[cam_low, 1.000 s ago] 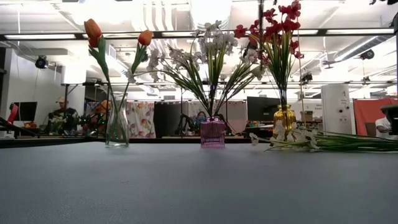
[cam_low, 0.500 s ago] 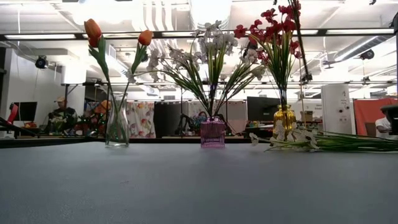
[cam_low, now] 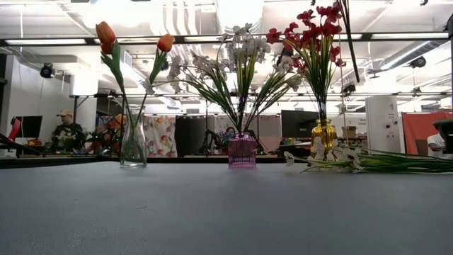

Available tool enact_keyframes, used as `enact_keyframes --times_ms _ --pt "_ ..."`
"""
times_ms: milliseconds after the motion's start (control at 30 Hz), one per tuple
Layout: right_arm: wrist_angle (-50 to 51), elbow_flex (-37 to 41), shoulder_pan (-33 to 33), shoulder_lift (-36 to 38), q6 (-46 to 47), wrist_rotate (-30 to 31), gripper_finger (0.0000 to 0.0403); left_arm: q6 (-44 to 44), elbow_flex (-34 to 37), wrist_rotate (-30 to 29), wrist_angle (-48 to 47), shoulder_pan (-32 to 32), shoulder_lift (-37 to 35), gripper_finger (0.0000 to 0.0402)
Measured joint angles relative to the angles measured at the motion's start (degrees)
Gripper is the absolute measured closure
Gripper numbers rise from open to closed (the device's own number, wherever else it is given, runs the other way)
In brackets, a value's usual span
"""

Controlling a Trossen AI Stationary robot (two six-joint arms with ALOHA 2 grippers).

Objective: Sort flowers into vase by color
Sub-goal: Put the red flowers into the yellow vase

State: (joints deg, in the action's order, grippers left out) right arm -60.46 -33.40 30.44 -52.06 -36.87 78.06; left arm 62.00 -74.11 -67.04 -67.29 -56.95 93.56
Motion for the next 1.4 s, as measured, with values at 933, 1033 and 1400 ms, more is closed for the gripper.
enact_keyframes --times_ms 933,1033,1400 --pt "0.1 6.0 -23.4 4.8 6.3 -9.3 0.0385 0.0 0.0 0.0 -0.1 0.2 0.0 0.0238" --pt "0.1 6.3 -24.7 4.8 7.0 -10.1 0.0385 0.0 0.0 0.0 -0.1 0.2 0.0 0.0238" --pt "0.2 7.7 -31.4 4.2 10.0 -16.3 0.0385 0.0 0.0 0.0 0.0 0.2 0.0 0.0238"
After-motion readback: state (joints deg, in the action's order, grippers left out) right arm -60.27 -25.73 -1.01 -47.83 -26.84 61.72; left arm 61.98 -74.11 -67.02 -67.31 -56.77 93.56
